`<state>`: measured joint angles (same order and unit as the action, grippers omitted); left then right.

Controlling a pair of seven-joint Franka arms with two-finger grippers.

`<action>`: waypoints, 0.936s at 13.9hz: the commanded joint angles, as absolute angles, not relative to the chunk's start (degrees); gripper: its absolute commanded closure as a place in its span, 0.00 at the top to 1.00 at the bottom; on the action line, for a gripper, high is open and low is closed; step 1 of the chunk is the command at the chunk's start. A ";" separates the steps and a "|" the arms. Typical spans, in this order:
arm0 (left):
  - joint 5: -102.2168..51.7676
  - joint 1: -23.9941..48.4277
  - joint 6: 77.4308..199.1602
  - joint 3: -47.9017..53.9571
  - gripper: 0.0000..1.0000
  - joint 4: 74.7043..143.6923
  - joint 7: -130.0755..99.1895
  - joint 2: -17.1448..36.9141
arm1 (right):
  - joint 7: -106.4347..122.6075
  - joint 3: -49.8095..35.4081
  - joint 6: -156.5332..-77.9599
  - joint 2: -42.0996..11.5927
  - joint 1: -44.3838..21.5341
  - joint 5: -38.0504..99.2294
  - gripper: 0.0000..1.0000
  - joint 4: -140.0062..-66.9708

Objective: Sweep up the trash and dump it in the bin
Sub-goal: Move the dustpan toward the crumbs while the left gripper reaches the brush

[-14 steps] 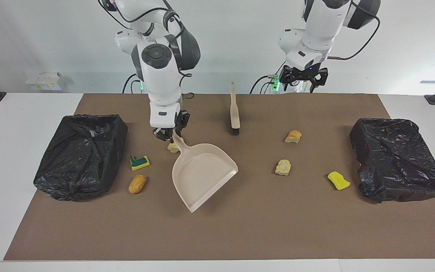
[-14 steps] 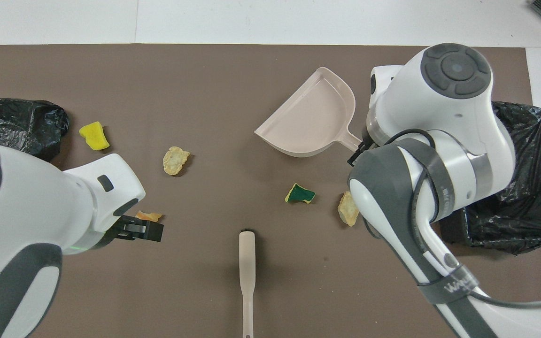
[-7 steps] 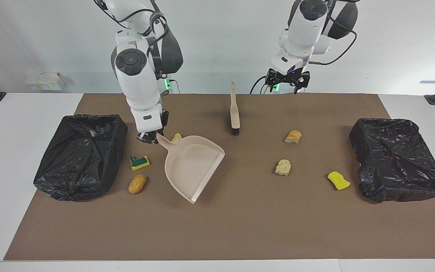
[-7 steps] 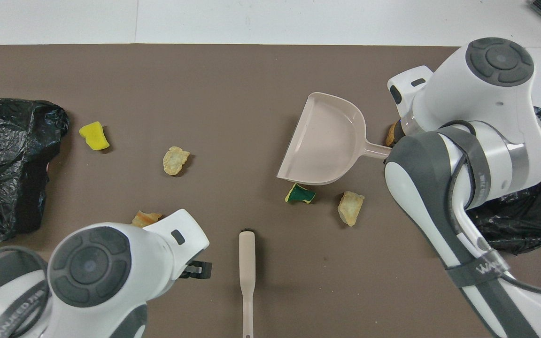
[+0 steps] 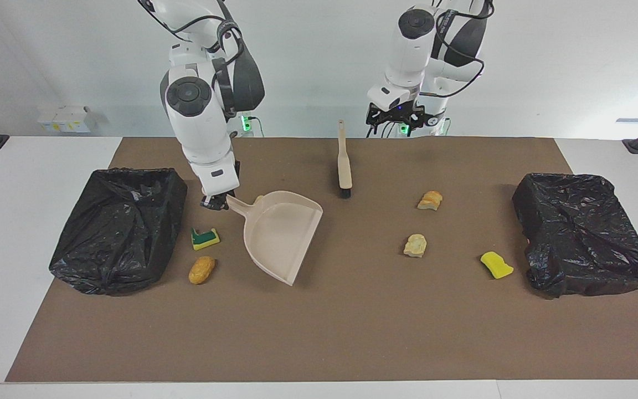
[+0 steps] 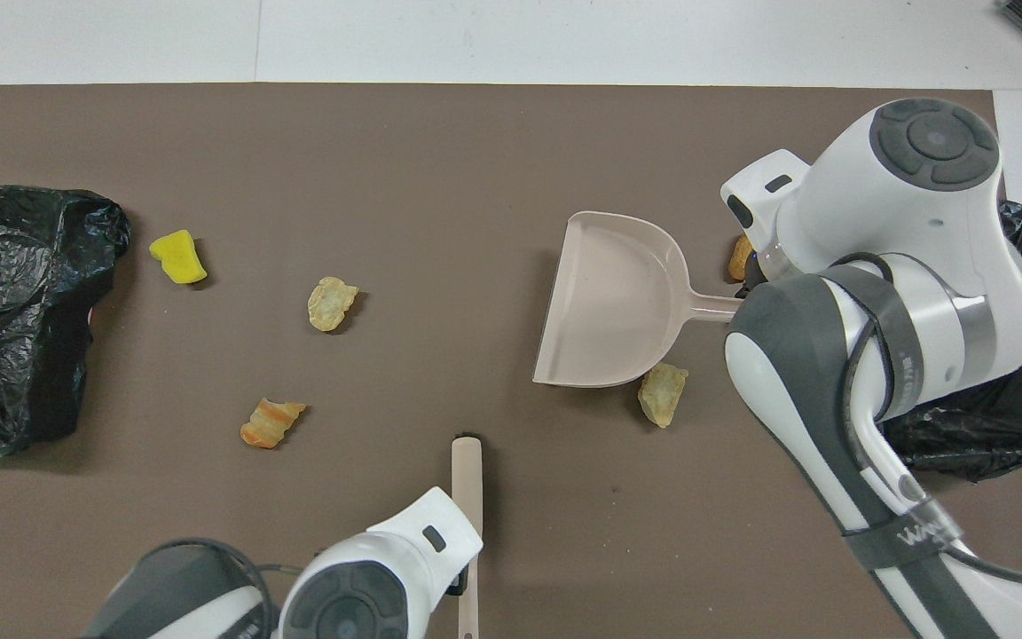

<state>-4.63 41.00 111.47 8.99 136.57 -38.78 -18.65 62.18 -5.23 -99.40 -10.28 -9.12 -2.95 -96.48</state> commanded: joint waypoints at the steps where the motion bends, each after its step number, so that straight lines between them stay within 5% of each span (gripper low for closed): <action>1: -4.92 47.19 117.85 8.00 1.00 141.15 -45.26 -18.64 | 66.61 -5.54 -101.59 -8.53 -9.22 -3.52 0.00 -98.61; 13: -8.88 51.68 127.09 8.00 1.00 144.05 -46.14 -11.69 | 69.96 -5.54 -106.78 -7.30 -11.43 -4.92 0.00 -103.35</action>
<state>-8.03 49.44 125.30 9.06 142.78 -45.31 -11.79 68.17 -5.20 -104.38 -10.03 -12.11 -4.27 -100.03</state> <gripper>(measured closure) 0.000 0.687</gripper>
